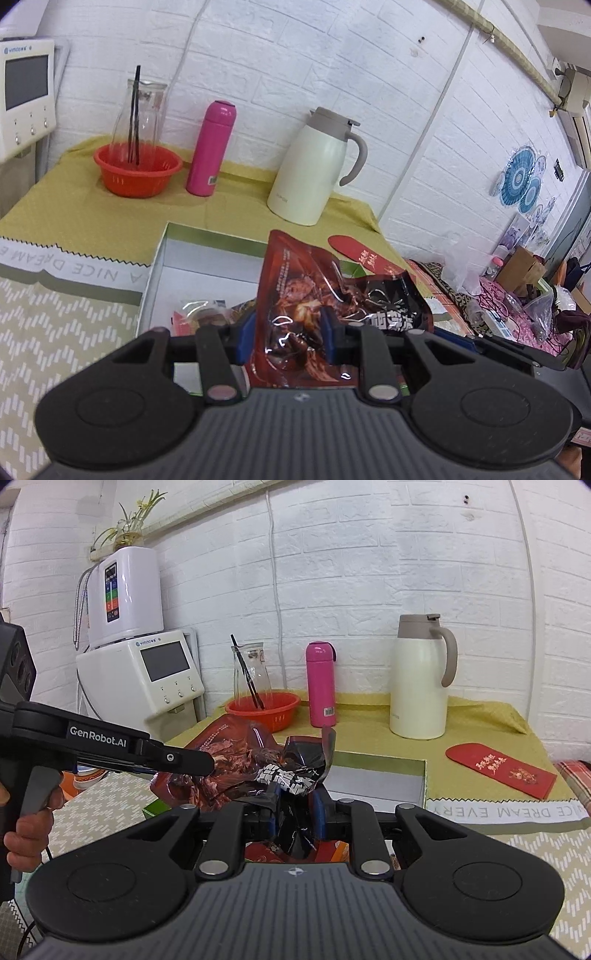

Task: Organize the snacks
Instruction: 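Carry the brown bag into the green box and open the left gripper, then move the right tool toward the white printed pillow bag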

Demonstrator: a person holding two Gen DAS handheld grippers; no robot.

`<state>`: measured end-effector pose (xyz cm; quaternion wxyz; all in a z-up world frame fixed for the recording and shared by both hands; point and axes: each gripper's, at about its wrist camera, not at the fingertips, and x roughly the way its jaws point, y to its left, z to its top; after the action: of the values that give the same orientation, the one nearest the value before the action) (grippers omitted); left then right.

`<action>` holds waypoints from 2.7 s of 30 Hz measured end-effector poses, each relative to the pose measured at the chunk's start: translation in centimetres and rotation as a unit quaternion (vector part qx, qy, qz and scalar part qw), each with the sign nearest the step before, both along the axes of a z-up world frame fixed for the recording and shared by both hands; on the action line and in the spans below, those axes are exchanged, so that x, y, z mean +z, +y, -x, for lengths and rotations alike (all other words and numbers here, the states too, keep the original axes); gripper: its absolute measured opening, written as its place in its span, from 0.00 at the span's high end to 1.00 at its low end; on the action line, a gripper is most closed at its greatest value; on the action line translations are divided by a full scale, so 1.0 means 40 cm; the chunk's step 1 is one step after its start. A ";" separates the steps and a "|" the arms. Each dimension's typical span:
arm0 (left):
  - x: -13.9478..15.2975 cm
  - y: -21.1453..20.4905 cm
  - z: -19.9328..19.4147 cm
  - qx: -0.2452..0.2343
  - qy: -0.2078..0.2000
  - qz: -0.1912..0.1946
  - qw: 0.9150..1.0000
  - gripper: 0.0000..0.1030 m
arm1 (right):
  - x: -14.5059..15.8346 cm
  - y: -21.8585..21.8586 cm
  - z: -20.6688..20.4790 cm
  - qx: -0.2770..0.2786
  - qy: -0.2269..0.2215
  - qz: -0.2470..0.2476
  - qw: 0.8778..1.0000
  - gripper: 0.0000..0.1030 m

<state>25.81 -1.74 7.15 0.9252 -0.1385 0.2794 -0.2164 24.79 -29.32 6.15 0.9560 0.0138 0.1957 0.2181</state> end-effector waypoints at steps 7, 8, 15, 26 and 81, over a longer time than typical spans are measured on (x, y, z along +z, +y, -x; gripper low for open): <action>-0.051 0.000 -0.052 0.000 0.029 -0.005 1.000 0.77 | -0.047 0.002 -0.042 0.002 0.030 -0.001 1.000 0.66; -0.058 0.001 -0.057 0.000 0.033 -0.006 0.999 0.77 | -0.053 0.003 -0.049 0.002 0.034 -0.001 0.999 0.66; -0.105 0.020 -0.079 0.018 0.053 -0.003 0.998 0.39 | -0.098 0.019 -0.071 -0.014 0.036 0.021 0.999 0.49; -0.093 0.023 -0.032 0.083 0.007 -0.057 0.995 0.10 | -0.100 0.018 -0.040 -0.027 0.007 0.048 0.998 0.00; -0.158 0.058 0.488 -0.027 -0.016 -0.023 0.999 0.10 | -0.209 0.092 0.249 0.062 0.117 0.037 0.990 0.42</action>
<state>6.28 0.59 0.84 0.9263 -0.1063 0.2731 -0.2367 14.81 -25.64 -2.19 0.9108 -0.0084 0.3150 0.2667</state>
